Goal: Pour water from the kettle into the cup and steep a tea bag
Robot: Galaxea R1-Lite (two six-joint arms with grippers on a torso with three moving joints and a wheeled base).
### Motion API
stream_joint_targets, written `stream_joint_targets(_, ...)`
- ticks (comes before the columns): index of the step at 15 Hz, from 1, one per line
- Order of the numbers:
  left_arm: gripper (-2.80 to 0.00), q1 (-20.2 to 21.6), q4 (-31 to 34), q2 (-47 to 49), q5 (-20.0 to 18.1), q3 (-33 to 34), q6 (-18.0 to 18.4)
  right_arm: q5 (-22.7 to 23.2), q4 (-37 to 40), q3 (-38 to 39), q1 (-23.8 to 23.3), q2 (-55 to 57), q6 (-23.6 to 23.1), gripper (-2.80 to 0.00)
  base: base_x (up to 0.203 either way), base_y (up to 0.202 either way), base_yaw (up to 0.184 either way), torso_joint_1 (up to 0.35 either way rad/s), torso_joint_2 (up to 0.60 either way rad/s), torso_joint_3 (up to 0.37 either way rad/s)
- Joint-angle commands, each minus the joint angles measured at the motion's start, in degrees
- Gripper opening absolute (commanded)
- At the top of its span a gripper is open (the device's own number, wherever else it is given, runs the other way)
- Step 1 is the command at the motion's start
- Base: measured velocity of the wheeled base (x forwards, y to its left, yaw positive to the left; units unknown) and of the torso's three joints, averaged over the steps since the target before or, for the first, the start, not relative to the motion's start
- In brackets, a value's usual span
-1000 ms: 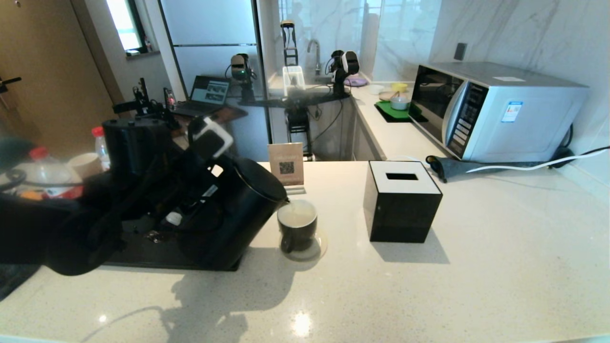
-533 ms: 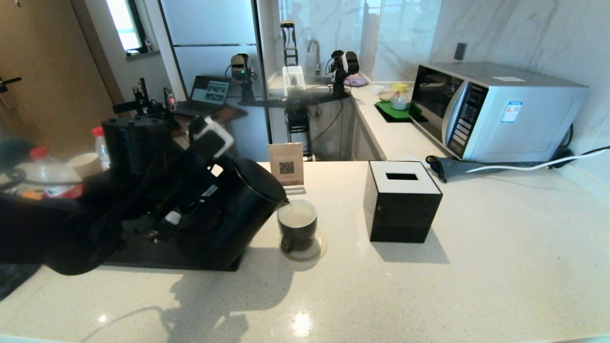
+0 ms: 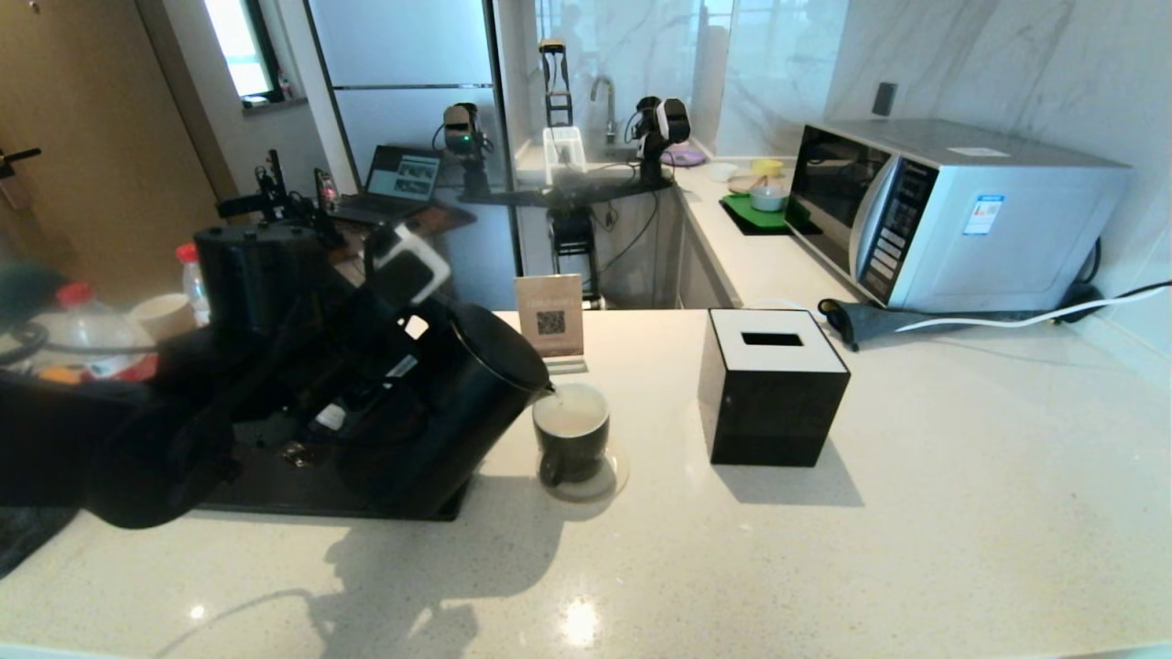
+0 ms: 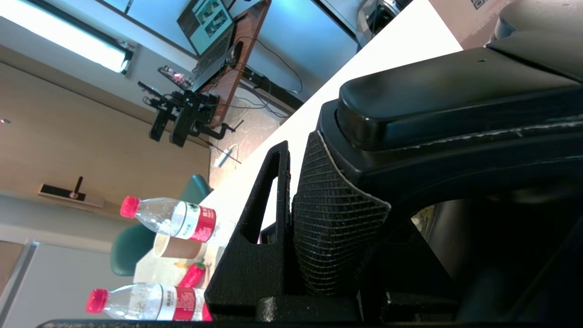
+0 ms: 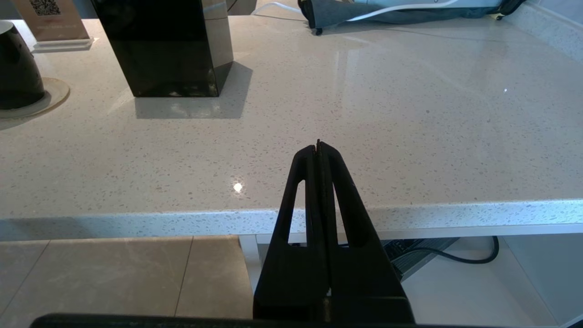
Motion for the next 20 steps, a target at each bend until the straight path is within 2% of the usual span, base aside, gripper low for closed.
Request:
stream_joint_targets(1, -2.8, -0.05, -0.23, -0.08, 0.15, -0.09, 0.39, -0.02, 0.0, 0.0, 0.0, 0.07, 0.02, -2.8, 0.0, 0.0, 0.0, 0.0, 0.0, 0.0)
stream_joint_targets(10, -2.8, -0.23, -0.23, -0.43, 0.24, 0.17, 0.52, -0.02, 0.0, 0.0, 0.0, 0.07, 0.02, -2.8, 0.0, 0.0, 0.0, 0.0, 0.0, 0.0)
stream_joint_targets(20, -2.8, -0.93, -0.23, -0.52, 2.0, 0.35, 0.52, -0.02, 0.0, 0.0, 0.0, 0.07, 0.02, -2.8, 0.0, 0.0, 0.0, 0.0, 0.0, 0.0)
